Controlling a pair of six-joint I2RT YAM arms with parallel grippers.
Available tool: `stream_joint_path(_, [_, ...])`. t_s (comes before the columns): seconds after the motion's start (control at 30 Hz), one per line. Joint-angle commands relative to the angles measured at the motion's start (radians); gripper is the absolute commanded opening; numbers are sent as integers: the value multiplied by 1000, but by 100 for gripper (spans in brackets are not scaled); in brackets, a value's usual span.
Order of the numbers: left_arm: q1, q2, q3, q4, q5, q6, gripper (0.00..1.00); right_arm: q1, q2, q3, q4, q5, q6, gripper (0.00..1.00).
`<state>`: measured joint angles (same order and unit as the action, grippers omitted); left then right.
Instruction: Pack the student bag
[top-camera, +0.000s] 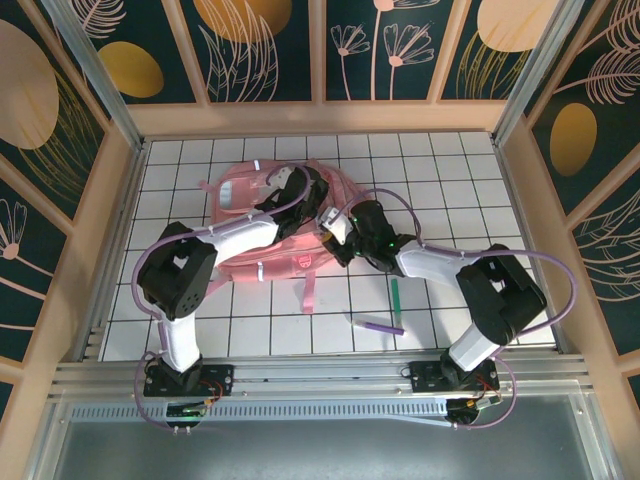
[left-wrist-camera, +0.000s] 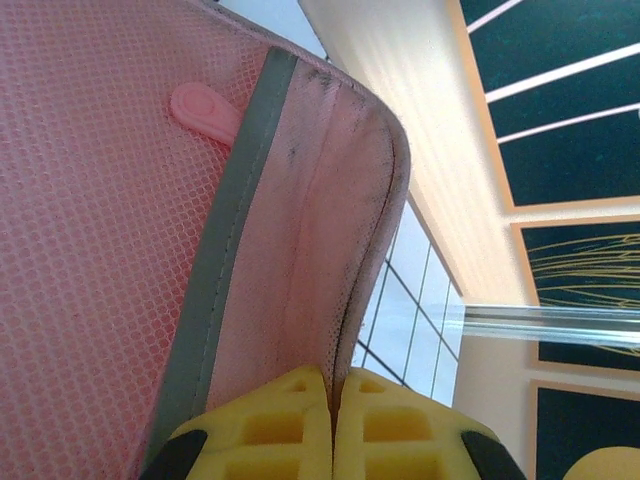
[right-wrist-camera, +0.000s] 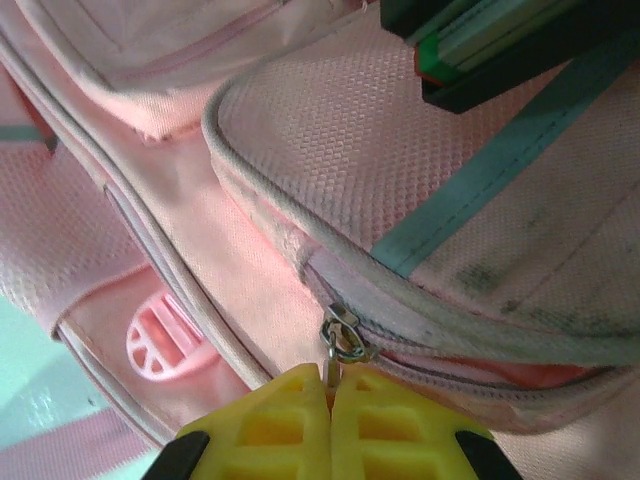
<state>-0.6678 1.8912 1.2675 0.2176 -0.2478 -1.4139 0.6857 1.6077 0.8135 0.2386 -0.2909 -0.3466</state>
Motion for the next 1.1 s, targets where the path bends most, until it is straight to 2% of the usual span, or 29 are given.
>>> stream_joint_path(0.0, [23,-54,-8,63,-79,-98,0,101,56,9,80,-60,110,1])
stream_joint_path(0.17, [21,-94,-25,52,-52,-162,0,173,120,14,226,22,150,9])
stream_joint_path(0.3, [21,-122,-1,-1,13,-115,0,169,74,-39,301,2,161,23])
stream_joint_path(0.37, [22,-145,19,-50,31,-28,0,163,15,-79,282,-15,127,31])
stream_joint_path(0.43, [22,-171,23,-122,0,63,0,160,-51,-112,231,17,122,36])
stream_joint_path(0.5, [37,-223,-11,-179,-25,92,0,158,-127,-157,202,40,147,39])
stream_joint_path(0.67, [130,-288,-197,-20,178,92,0,155,-300,-280,165,9,289,43])
stream_joint_path(0.77, [144,-290,-171,-57,212,232,0,156,-418,-331,130,79,416,44])
stream_joint_path(0.83, [149,-281,-107,-124,267,356,0,156,-506,-343,59,197,512,48])
stream_joint_path(0.9, [149,-274,-52,-186,336,474,0,147,-561,-312,-79,337,648,60])
stream_joint_path(0.97, [149,-271,-16,-235,411,580,0,109,-584,-240,-289,448,850,92])
stream_joint_path(1.0, [149,-270,2,-257,460,638,0,79,-583,-203,-397,482,922,99])
stream_joint_path(1.07, [148,-262,38,-324,544,746,0,-13,-568,-144,-583,476,1018,99])
